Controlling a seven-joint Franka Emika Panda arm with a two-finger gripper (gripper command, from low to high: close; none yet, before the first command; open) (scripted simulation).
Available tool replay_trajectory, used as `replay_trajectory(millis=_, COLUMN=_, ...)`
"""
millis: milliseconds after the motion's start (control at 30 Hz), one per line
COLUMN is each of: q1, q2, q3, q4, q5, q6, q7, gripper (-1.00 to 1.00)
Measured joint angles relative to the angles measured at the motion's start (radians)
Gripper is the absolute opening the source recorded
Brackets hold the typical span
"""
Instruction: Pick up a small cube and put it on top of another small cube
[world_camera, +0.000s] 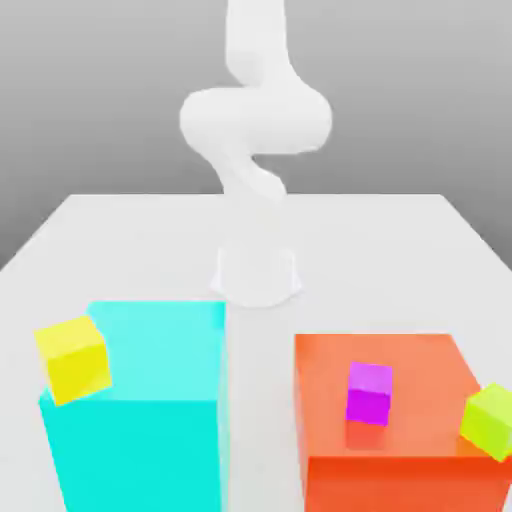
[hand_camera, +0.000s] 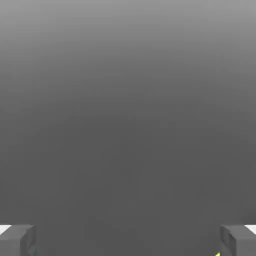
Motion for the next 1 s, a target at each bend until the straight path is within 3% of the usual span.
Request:
replay_trajectory(millis=367, q1=-0.212, q2=0.390, q3=-0.180, q4=-0.252, q5=0.079, q6=0.262, q7=0.233, gripper=0.00)
replay_trajectory(millis=667, q1=-0.417, q2=0.716, q3=-0.300, q4=-0.502, q5=0.012, q6=0.505, q7=0.491, gripper=0.00)
replay_trajectory(millis=767, q1=-0.442, q2=0.791, q3=-0.283, q4=-0.536, q5=0.015, q6=0.567, q7=0.491, gripper=0.00)
replay_trajectory(millis=1000, q1=-0.551, q2=0.959, q3=-0.114, q4=-0.507, q5=0.195, q6=0.698, q7=0.357, gripper=0.00)
